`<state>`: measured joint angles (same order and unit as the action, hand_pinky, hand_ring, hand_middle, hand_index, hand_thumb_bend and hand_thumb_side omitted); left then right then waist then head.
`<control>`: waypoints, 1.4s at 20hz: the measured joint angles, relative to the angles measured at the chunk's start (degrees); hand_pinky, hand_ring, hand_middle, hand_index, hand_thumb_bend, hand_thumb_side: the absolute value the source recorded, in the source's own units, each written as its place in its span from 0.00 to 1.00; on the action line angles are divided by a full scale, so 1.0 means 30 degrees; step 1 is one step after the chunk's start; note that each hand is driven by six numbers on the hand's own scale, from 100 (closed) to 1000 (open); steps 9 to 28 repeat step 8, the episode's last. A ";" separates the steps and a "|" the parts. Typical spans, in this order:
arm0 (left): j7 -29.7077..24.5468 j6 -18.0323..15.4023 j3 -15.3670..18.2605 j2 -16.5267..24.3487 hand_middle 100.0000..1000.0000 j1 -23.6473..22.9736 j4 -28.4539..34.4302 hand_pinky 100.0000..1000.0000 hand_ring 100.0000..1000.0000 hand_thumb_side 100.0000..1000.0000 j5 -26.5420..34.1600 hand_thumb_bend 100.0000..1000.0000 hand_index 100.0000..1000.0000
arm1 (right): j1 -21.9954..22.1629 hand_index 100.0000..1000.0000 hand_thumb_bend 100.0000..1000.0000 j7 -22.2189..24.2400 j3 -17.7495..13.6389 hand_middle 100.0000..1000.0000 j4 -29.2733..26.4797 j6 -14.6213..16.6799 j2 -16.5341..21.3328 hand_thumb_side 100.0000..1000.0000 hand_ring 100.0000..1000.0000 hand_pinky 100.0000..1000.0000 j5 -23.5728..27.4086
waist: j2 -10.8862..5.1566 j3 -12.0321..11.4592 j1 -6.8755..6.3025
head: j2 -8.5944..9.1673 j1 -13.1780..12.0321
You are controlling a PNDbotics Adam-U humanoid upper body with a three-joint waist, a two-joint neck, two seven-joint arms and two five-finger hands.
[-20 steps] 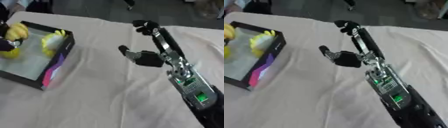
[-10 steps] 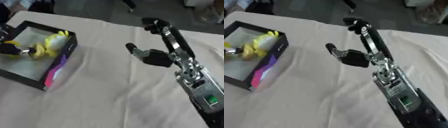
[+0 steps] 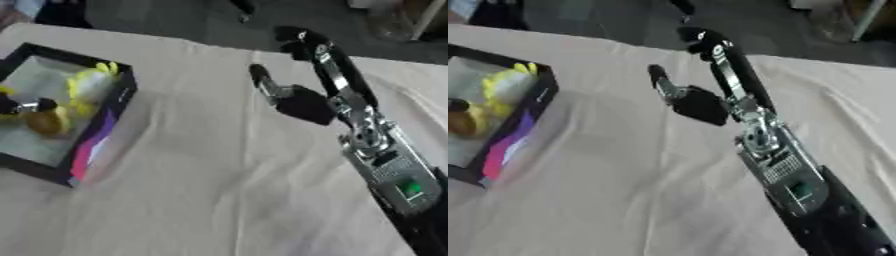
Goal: Pick up the objects with one hand, pass them to the other hand, and then place them into the box on the other side of the table.
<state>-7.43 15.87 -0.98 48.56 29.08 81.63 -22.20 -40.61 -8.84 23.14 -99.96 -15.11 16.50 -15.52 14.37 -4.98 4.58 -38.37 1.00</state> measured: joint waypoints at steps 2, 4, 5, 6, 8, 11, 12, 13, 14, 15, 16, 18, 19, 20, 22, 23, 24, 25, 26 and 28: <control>0.1630 -0.0869 0.0389 -0.0177 0.66 -0.0404 0.1057 0.76 0.66 0.53 0.2021 0.54 0.75 | 0.0124 0.88 0.00 -0.0270 -0.0261 0.80 0.0000 -0.0076 0.0020 0.55 0.81 0.85 0.0419 | -0.0008 0.0135 -0.0005 | -0.0279 0.0759; 0.3188 -0.1894 0.0740 -0.0509 0.67 -0.0970 0.2123 0.77 0.68 0.50 0.4346 0.54 0.75 | 0.0221 0.90 0.11 -0.0469 -0.0608 0.81 0.0000 -0.0049 0.0107 0.46 0.82 0.85 0.0888 | -0.0019 0.0314 -0.0011 | -0.0459 0.1271; 0.3803 -0.2392 0.0901 -0.0726 0.68 -0.1234 0.2581 0.77 0.69 0.48 0.5518 0.55 0.75 | 0.0274 0.90 0.19 -0.0521 -0.0811 0.81 0.0000 0.0000 0.0162 0.38 0.82 0.85 0.1121 | -0.0023 0.0358 -0.0019 | -0.0520 0.1449; 0.4291 -0.2867 0.1039 -0.0971 0.67 -0.1458 0.3021 0.78 0.69 0.46 0.6654 0.56 0.75 | 0.0283 0.90 0.24 -0.0573 -0.1054 0.81 -0.0002 0.0083 0.0184 0.33 0.82 0.85 0.1337 | -0.0023 0.0385 -0.0066 | -0.0607 0.1588; 0.5153 -0.3726 0.1328 -0.1507 0.59 -0.1815 0.3781 0.77 0.65 0.35 0.8789 0.55 0.71 | 0.0355 0.88 0.31 -0.0730 -0.1665 0.80 -0.0006 0.0328 0.0266 0.27 0.80 0.84 0.1723 | -0.0024 0.0478 -0.0309 | -0.0644 0.1751; 0.5153 -0.3726 0.1328 -0.1507 0.59 -0.1815 0.3781 0.77 0.65 0.35 0.8789 0.55 0.71 | 0.0355 0.88 0.31 -0.0730 -0.1665 0.80 -0.0006 0.0328 0.0266 0.27 0.80 0.84 0.1723 | -0.0024 0.0478 -0.0309 | -0.0644 0.1751; 0.5153 -0.3726 0.1328 -0.1507 0.59 -0.1815 0.3781 0.77 0.65 0.35 0.8789 0.55 0.71 | 0.0355 0.88 0.31 -0.0730 -0.1665 0.80 -0.0006 0.0328 0.0266 0.27 0.80 0.84 0.1723 | -0.0024 0.0478 -0.0309 | -0.0644 0.1751; 0.5153 -0.3726 0.1328 -0.1507 0.59 -0.1815 0.3781 0.77 0.65 0.35 0.8789 0.55 0.71 | 0.0355 0.88 0.31 -0.0730 -0.1665 0.80 -0.0006 0.0328 0.0266 0.27 0.80 0.84 0.1723 | -0.0024 0.0478 -0.0309 | -0.0644 0.1751; 0.5153 -0.3726 0.1328 -0.1507 0.59 -0.1815 0.3781 0.77 0.65 0.35 0.8789 0.55 0.71 | 0.0355 0.88 0.31 -0.0730 -0.1665 0.80 -0.0006 0.0328 0.0266 0.27 0.80 0.84 0.1723 | -0.0024 0.0478 -0.0309 | -0.0644 0.1751; 0.5153 -0.3726 0.1328 -0.1507 0.59 -0.1815 0.3781 0.77 0.65 0.35 0.8789 0.55 0.71 | 0.0355 0.88 0.31 -0.0730 -0.1665 0.80 -0.0006 0.0328 0.0266 0.27 0.80 0.84 0.1723 | -0.0024 0.0478 -0.0309 | -0.0644 0.1751; 0.5153 -0.3726 0.1328 -0.1507 0.59 -0.1815 0.3781 0.77 0.65 0.35 0.8789 0.55 0.71 | 0.0355 0.88 0.31 -0.0730 -0.1665 0.80 -0.0006 0.0328 0.0266 0.27 0.80 0.84 0.1723 | -0.0024 0.0478 -0.0309 | -0.0644 0.1751; 0.5153 -0.3726 0.1328 -0.1507 0.59 -0.1815 0.3781 0.77 0.65 0.35 0.8789 0.55 0.71 | 0.0355 0.88 0.31 -0.0730 -0.1665 0.80 -0.0006 0.0328 0.0266 0.27 0.80 0.84 0.1723 | -0.0024 0.0478 -0.0309 | -0.0644 0.1751; 0.5153 -0.3726 0.1328 -0.1507 0.59 -0.1815 0.3781 0.77 0.65 0.35 0.8789 0.55 0.71 | 0.0355 0.88 0.31 -0.0730 -0.1665 0.80 -0.0006 0.0328 0.0266 0.27 0.80 0.84 0.1723 | -0.0024 0.0478 -0.0309 | -0.0644 0.1751; 0.5153 -0.3726 0.1328 -0.1507 0.59 -0.1815 0.3781 0.77 0.65 0.35 0.8789 0.55 0.71 | 0.0355 0.88 0.31 -0.0730 -0.1665 0.80 -0.0006 0.0328 0.0266 0.27 0.80 0.84 0.1723 | -0.0024 0.0478 -0.0309 | -0.0644 0.1751; 0.5153 -0.3726 0.1328 -0.1507 0.59 -0.1815 0.3781 0.77 0.65 0.35 0.8789 0.55 0.71 | 0.0355 0.88 0.31 -0.0730 -0.1665 0.80 -0.0006 0.0328 0.0266 0.27 0.80 0.84 0.1723 | -0.0024 0.0478 -0.0309 | -0.0644 0.1751; 0.5153 -0.3726 0.1328 -0.1507 0.59 -0.1815 0.3781 0.77 0.65 0.35 0.8789 0.55 0.71 | 0.0355 0.88 0.31 -0.0730 -0.1665 0.80 -0.0006 0.0328 0.0266 0.27 0.80 0.84 0.1723 | -0.0024 0.0478 -0.0309 | -0.0644 0.1751; 0.5153 -0.3726 0.1328 -0.1507 0.59 -0.1815 0.3781 0.77 0.65 0.35 0.8789 0.55 0.71 | 0.0355 0.88 0.31 -0.0730 -0.1665 0.80 -0.0006 0.0328 0.0266 0.27 0.80 0.84 0.1723 | -0.0024 0.0478 -0.0309 | -0.0644 0.1751; 0.5153 -0.3726 0.1328 -0.1507 0.59 -0.1815 0.3781 0.77 0.65 0.35 0.8789 0.55 0.71 | 0.0355 0.88 0.31 -0.0730 -0.1665 0.80 -0.0006 0.0328 0.0266 0.27 0.80 0.84 0.1723 | -0.0024 0.0478 -0.0309 | -0.0644 0.1751; 0.5153 -0.3726 0.1328 -0.1507 0.59 -0.1815 0.3781 0.77 0.65 0.35 0.8789 0.55 0.71 | 0.0355 0.88 0.31 -0.0730 -0.1665 0.80 -0.0006 0.0328 0.0266 0.27 0.80 0.84 0.1723 | -0.0024 0.0478 -0.0309 | -0.0644 0.1751; 0.5153 -0.3726 0.1328 -0.1507 0.59 -0.1815 0.3781 0.77 0.65 0.35 0.8789 0.55 0.71 | 0.0355 0.88 0.31 -0.0730 -0.1665 0.80 -0.0006 0.0328 0.0266 0.27 0.80 0.84 0.1723 | -0.0024 0.0478 -0.0309 | -0.0644 0.1751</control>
